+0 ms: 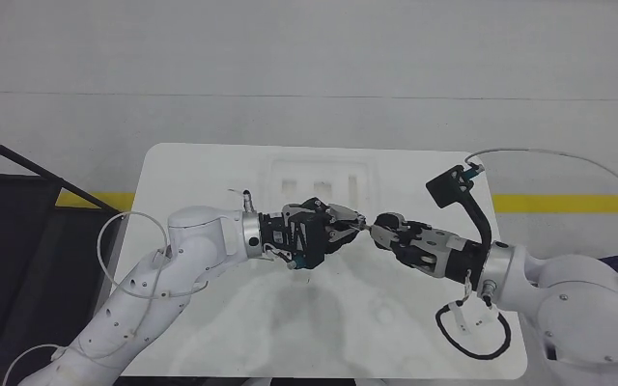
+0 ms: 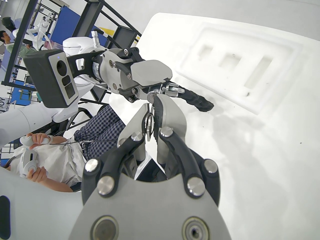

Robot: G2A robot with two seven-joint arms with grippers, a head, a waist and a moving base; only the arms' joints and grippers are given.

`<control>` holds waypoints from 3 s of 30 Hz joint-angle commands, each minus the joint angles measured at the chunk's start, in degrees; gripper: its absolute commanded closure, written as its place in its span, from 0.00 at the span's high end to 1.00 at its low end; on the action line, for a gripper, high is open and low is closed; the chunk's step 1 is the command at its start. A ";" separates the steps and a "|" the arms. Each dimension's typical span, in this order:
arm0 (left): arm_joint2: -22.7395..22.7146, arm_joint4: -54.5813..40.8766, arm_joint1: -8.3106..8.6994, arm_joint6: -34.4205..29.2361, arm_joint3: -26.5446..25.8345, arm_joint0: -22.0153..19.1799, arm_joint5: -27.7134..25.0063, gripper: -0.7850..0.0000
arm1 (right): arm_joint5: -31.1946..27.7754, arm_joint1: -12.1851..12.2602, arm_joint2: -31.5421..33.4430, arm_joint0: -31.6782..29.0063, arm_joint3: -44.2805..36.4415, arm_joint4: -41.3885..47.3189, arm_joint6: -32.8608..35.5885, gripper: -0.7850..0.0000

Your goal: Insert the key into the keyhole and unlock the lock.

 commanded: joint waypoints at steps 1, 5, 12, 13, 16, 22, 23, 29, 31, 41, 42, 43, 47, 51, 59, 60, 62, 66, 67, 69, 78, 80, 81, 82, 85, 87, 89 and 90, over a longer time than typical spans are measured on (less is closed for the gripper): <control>-0.01 0.20 -0.07 0.15 0.05 -0.03 -0.13 0.00 | 0.14 0.03 -0.11 -0.10 0.00 -0.01 -0.27 0.00; 0.34 1.45 -0.20 0.38 -0.07 -0.21 -0.52 0.00 | 0.41 0.10 -0.28 -0.35 0.00 0.03 -0.56 0.00; 0.64 2.96 -0.42 0.53 -0.28 -0.27 -0.65 0.00 | 0.67 0.24 -0.51 -0.77 0.00 0.08 -0.87 0.00; 0.65 3.02 -0.45 0.47 -0.31 -0.26 -0.67 0.00 | 0.68 0.25 -0.56 -0.81 0.00 0.18 -0.90 0.00; 0.72 3.10 -0.54 0.52 -0.46 -0.19 -0.84 0.00 | 0.76 0.29 -0.61 -0.94 0.00 0.31 -1.22 0.00; 0.65 1.14 -0.77 0.17 0.61 -0.13 -1.98 0.00 | -0.07 0.38 -0.33 -1.17 0.00 0.25 -2.38 1.00; 0.63 0.80 -0.81 -0.07 0.83 -0.15 -2.15 0.00 | -0.47 0.40 -0.19 -1.17 0.00 0.25 -2.61 1.00; -0.23 -3.67 -1.06 -2.41 2.35 -0.10 -3.04 0.00 | -4.11 0.53 1.24 -1.11 0.00 0.50 -4.07 1.00; -0.91 -6.22 -1.08 -4.08 2.79 0.00 -3.66 0.00 | -7.08 0.62 1.93 -1.21 0.00 0.14 -4.61 1.00; -4.25 -27.42 -0.81 -19.57 4.64 -0.10 -9.46 0.00 | -33.74 1.36 4.06 -2.71 2.47 -0.36 -3.02 1.00; -4.17 -30.07 -0.78 -21.45 4.98 -0.19 -10.15 0.00 | -36.48 1.45 4.16 -2.77 3.17 -1.80 -3.17 1.00; -4.02 -33.13 -0.76 -23.04 5.41 -0.38 -10.89 0.00 | -39.27 1.46 4.10 -2.82 3.38 -2.78 -4.25 1.00; -3.28 -42.69 -0.69 -29.68 7.11 -2.19 -12.19 0.00 | -47.31 1.57 2.97 -3.68 4.80 -7.90 -6.70 1.00; -2.42 -49.32 -0.66 -34.67 8.36 -4.30 -12.42 0.00 | -50.88 1.53 1.73 -4.09 4.68 -14.11 -9.87 1.00; -0.03 -54.43 -0.92 -41.53 9.20 -8.03 -10.88 0.00 | -49.83 1.30 0.06 -5.74 1.16 -23.58 -16.23 1.00; 0.28 -54.51 -0.98 -42.00 9.29 -8.30 -10.71 0.00 | -49.73 1.32 -0.06 -5.84 0.91 -24.40 -16.22 1.00; 0.84 -54.48 -1.08 -42.67 9.37 -8.72 -10.35 0.00 | -49.43 1.34 -0.41 -6.03 0.43 -25.21 -16.43 1.00; 1.61 -54.42 -1.22 -43.35 9.63 -9.27 -10.31 0.00 | -49.05 1.40 -0.73 -6.11 0.26 -25.99 -16.92 1.00; 1.71 -54.42 -1.24 -43.40 9.69 -9.36 -10.29 0.00 | -48.87 1.41 -0.84 -6.13 0.31 -26.11 -16.91 1.00; 1.86 -54.25 -1.27 -43.55 9.72 -9.56 -10.42 0.00 | -48.73 1.46 -1.16 -6.08 0.42 -26.26 -16.57 1.00; 2.28 -52.35 -1.38 -43.18 9.09 -10.03 -10.99 0.00 | -48.51 1.63 -3.57 -4.77 0.80 -23.97 -14.46 1.00; 2.50 -51.61 -1.43 -43.06 8.94 -10.17 -11.27 0.00 | -48.30 1.65 -4.18 -4.27 1.29 -23.34 -13.89 1.00; 2.58 -51.28 -1.45 -42.95 8.96 -10.22 -11.30 0.00 | -48.13 1.68 -4.53 -4.04 1.54 -23.04 -13.27 1.00; 2.64 -50.99 -1.48 -42.82 8.98 -10.26 -11.32 0.00 | -47.77 1.72 -4.85 -3.78 1.73 -22.91 -12.33 1.00; 2.72 -50.14 -1.52 -42.51 9.00 -10.33 -11.18 0.00 | -46.29 1.80 -5.41 -2.82 1.47 -23.16 -10.25 1.00; 2.74 -49.73 -1.52 -42.46 9.05 -10.27 -11.07 0.00 | -45.15 1.84 -5.47 -2.39 1.10 -23.99 -9.65 1.00; 2.70 -49.55 -1.50 -42.43 9.07 -10.20 -11.12 0.00 | -44.22 1.87 -5.26 -2.11 0.82 -25.20 -9.52 1.00; 2.68 -49.47 -1.48 -42.49 9.06 -10.17 -11.16 0.00 | -44.03 1.89 -5.20 -2.05 0.72 -25.65 -9.54 1.00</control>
